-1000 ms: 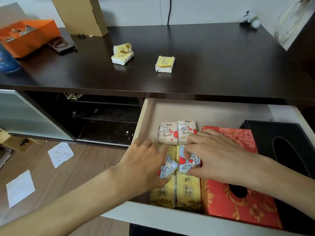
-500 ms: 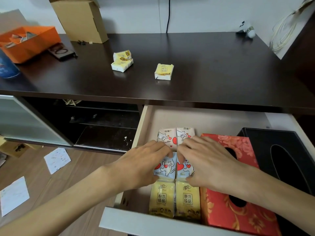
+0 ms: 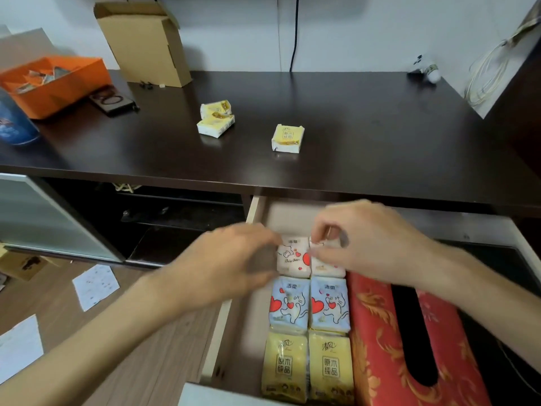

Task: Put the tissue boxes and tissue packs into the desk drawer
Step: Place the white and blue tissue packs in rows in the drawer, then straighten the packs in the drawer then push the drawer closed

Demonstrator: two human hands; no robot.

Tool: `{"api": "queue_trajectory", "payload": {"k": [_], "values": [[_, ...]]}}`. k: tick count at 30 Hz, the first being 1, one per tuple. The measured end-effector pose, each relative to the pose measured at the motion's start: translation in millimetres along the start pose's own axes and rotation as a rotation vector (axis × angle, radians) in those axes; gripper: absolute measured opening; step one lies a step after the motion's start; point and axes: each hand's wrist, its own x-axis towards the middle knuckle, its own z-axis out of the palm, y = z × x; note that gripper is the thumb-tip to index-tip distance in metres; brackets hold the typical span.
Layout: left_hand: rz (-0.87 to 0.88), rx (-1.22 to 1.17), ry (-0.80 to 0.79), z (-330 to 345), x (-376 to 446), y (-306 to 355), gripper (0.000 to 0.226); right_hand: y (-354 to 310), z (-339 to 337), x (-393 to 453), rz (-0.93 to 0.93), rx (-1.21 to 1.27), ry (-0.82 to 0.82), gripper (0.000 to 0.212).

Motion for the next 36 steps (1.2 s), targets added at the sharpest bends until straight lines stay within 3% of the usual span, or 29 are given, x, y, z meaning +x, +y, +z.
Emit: {"api": "queue_trajectory", "payload": {"k": [3,6,11,16,18,25,29,33,36], "values": [[-0.113,-0.091,0.121,-35,23,-26,0.031,5,-25,42,0.001,0.182,0.123,0.013],[-0.196,-0.132,0.219,-58,56,-56,0.026,20,-34,93,0.000,0.214,0.198,0.005],[-0.386,-0.059,0.337,-68,114,-117,0.046,48,-15,165,0.050,0.127,0.190,0.040],[-0.539,-0.004,0.196,-65,148,-169,0.058,68,2,194,0.088,0.116,0.142,0.041],[-0.537,-0.003,0.142,-61,152,-178,0.051,72,2,198,0.089,0.112,0.137,0.035],[-0.344,-0.031,0.288,-49,143,-162,0.024,71,-7,195,0.058,0.064,0.152,0.024],[-0.228,-0.225,0.241,-44,135,-146,0.003,79,-11,190,0.052,0.117,0.115,0.028],[-0.197,-0.400,0.171,-44,134,-135,0.043,85,-13,186,0.070,0.169,0.097,0.029],[-0.240,-0.314,0.284,-45,137,-127,0.059,86,-16,182,0.072,0.187,0.073,0.029]]}}
